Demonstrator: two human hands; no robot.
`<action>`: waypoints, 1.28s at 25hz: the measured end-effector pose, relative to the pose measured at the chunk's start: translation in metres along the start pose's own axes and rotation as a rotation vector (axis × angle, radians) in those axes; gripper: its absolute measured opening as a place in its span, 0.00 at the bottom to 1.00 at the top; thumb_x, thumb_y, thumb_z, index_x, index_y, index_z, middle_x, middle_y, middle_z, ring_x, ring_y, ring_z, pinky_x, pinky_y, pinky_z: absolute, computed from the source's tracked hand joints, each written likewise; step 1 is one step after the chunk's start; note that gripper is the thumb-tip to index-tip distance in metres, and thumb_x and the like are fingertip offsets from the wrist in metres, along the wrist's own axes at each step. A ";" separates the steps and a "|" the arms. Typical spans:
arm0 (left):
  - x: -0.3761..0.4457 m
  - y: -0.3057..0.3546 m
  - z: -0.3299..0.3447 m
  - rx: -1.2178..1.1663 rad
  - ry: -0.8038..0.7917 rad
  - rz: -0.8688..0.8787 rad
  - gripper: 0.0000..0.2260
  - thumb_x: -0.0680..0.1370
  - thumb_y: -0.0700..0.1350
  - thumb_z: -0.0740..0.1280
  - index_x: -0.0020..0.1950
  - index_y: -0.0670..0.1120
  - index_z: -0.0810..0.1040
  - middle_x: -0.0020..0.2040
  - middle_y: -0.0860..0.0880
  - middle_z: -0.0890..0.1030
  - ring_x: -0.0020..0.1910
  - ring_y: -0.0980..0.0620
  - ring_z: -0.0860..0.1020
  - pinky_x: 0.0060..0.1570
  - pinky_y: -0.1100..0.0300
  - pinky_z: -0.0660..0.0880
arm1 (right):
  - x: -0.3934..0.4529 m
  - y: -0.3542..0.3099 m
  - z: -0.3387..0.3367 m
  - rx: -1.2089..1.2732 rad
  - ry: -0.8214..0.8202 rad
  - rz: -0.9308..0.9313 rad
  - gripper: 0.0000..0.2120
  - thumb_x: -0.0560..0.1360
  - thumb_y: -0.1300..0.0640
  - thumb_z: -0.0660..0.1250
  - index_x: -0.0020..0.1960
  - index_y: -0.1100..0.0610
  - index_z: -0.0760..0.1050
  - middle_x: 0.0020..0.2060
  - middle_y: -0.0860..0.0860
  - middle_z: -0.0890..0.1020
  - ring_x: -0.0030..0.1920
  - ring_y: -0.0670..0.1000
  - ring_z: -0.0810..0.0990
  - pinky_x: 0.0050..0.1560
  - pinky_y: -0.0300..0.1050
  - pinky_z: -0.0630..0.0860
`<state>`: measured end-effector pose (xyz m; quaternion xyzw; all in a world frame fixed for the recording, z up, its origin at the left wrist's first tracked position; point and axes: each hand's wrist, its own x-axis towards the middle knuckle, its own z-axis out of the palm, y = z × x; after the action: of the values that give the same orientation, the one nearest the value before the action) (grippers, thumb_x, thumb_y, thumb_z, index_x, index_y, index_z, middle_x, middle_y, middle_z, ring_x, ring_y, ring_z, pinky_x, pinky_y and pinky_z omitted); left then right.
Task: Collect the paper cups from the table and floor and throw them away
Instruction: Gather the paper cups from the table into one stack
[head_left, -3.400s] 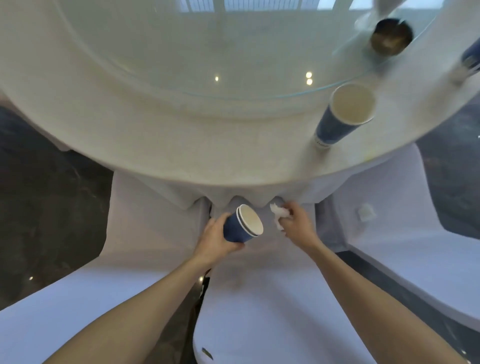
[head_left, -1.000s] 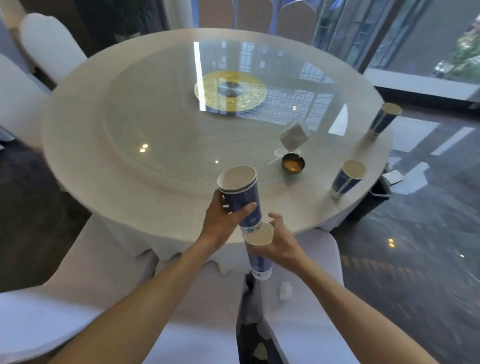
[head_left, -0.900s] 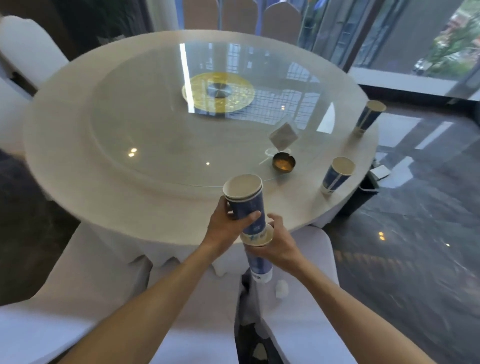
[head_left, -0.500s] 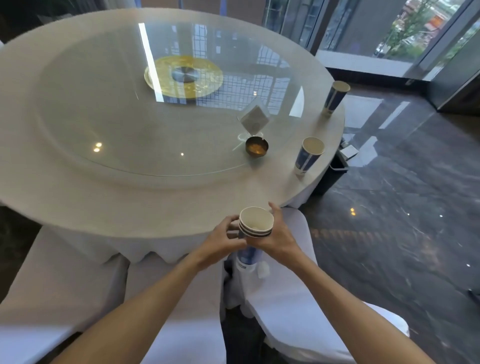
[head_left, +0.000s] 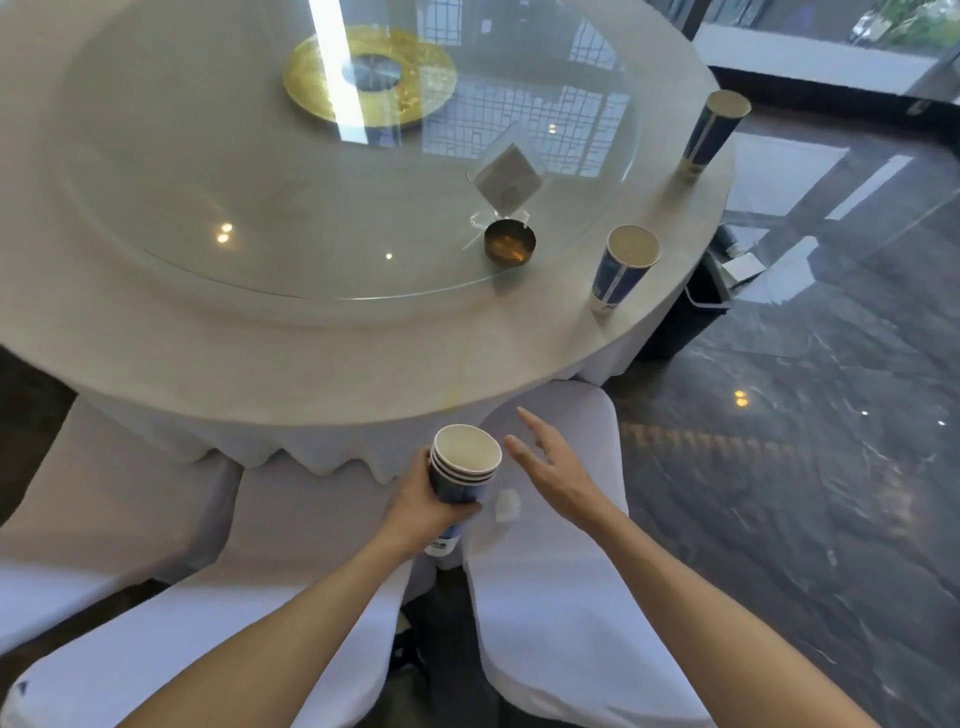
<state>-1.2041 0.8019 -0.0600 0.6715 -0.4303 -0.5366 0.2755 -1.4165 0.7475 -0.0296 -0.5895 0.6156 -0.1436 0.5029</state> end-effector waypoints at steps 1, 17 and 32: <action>-0.002 -0.006 0.006 0.014 0.046 -0.029 0.35 0.63 0.46 0.84 0.64 0.51 0.68 0.58 0.56 0.78 0.62 0.46 0.79 0.56 0.47 0.79 | 0.008 0.021 -0.003 -0.073 -0.007 0.018 0.36 0.79 0.34 0.63 0.82 0.44 0.57 0.82 0.49 0.61 0.82 0.52 0.59 0.79 0.55 0.61; 0.105 -0.162 0.078 0.076 0.204 -0.161 0.39 0.63 0.48 0.84 0.70 0.50 0.71 0.65 0.48 0.79 0.65 0.48 0.79 0.62 0.48 0.79 | 0.164 0.272 0.128 -0.866 -0.497 0.028 0.37 0.80 0.60 0.67 0.83 0.47 0.53 0.84 0.54 0.47 0.82 0.63 0.52 0.74 0.63 0.68; 0.025 0.002 0.106 0.244 0.029 0.006 0.37 0.64 0.45 0.83 0.70 0.51 0.72 0.64 0.47 0.76 0.64 0.47 0.77 0.61 0.52 0.75 | 0.036 0.091 -0.069 -0.164 0.247 0.002 0.07 0.77 0.54 0.68 0.53 0.52 0.74 0.49 0.53 0.78 0.44 0.55 0.78 0.42 0.50 0.74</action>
<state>-1.3046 0.7889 -0.0995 0.7066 -0.4904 -0.4695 0.1995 -1.5169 0.7115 -0.0843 -0.6057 0.6832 -0.1638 0.3735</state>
